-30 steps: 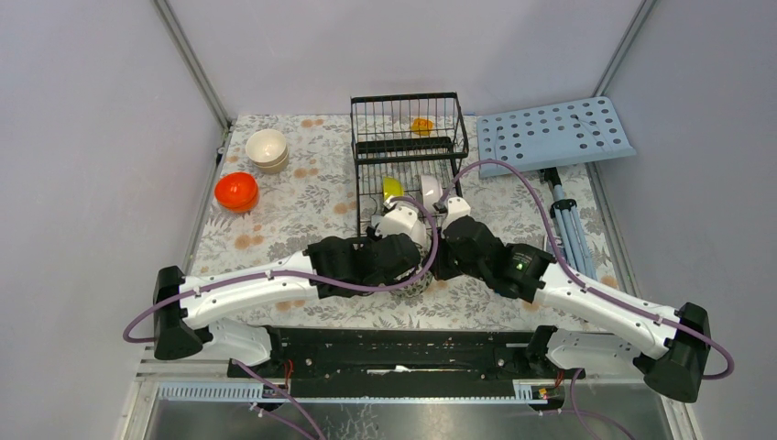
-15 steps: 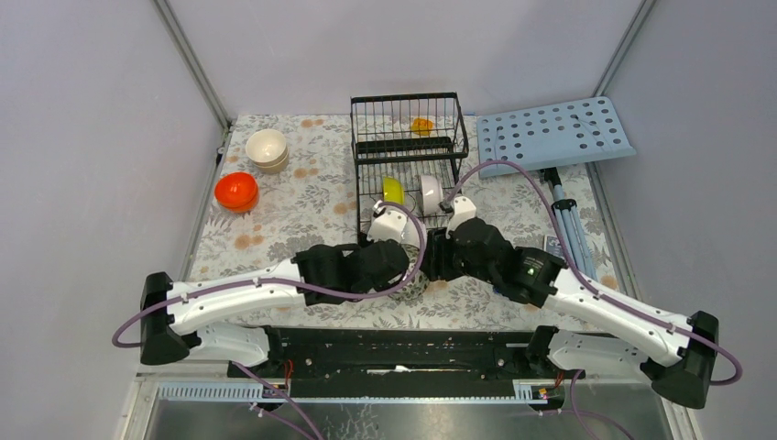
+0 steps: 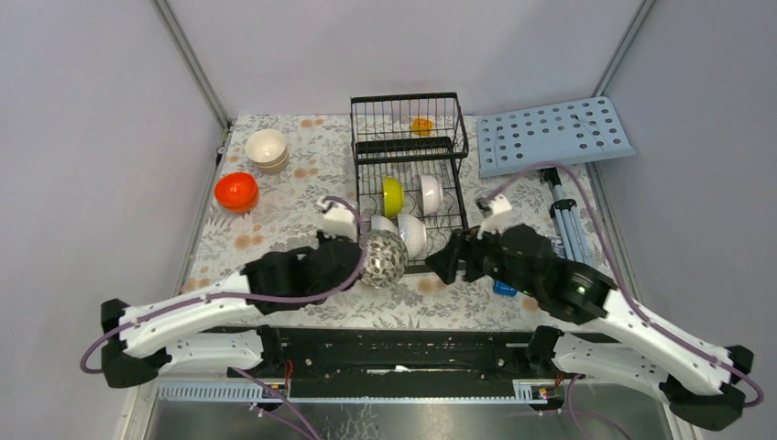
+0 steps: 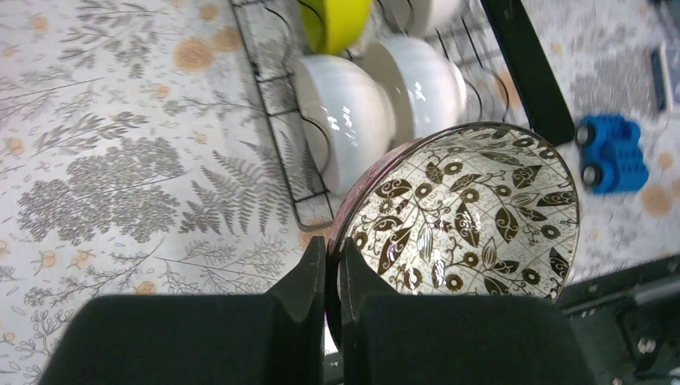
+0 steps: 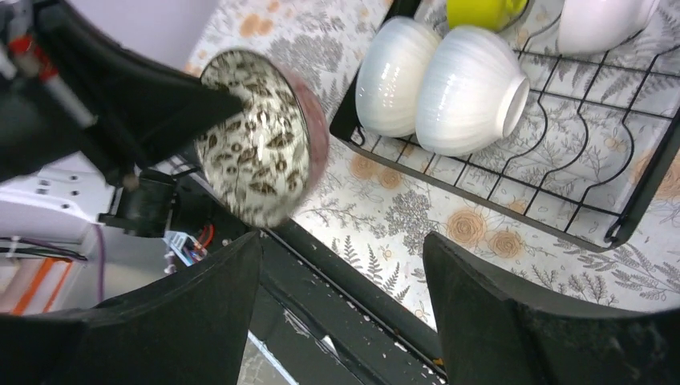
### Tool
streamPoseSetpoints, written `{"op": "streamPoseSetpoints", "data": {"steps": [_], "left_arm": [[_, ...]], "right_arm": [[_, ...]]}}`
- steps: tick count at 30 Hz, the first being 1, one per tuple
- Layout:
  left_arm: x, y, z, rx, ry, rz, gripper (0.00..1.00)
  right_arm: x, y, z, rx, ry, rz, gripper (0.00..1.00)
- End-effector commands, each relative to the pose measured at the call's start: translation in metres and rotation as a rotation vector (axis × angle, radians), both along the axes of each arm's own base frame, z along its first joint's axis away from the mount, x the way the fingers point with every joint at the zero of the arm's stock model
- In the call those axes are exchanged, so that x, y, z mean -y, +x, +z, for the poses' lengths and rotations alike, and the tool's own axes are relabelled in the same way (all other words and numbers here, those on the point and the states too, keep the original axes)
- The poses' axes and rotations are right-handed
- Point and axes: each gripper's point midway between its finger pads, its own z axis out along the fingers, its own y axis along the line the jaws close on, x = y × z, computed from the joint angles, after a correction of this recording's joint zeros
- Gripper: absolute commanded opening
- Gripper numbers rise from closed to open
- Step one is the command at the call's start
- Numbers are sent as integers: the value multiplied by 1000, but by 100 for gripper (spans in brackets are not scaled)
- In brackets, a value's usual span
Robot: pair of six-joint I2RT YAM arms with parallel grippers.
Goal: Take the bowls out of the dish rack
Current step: Place the bowl at the center of the board.
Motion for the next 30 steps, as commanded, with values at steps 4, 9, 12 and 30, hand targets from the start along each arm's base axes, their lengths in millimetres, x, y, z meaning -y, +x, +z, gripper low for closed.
{"op": "streamPoseSetpoints", "data": {"steps": [4, 9, 12, 30], "left_arm": [[-60, 32, 38, 80, -267, 261, 0], [-104, 54, 17, 71, -264, 436, 0], [-130, 67, 15, 88, -302, 552, 0], [-188, 189, -56, -80, -742, 1135, 0]], "right_arm": [[45, -14, -14, 87, 34, -49, 81], [49, -30, -19, 104, 109, 5, 81], [49, -31, -27, 110, 141, 2, 81], [19, -30, -114, -5, 158, 37, 81]]}}
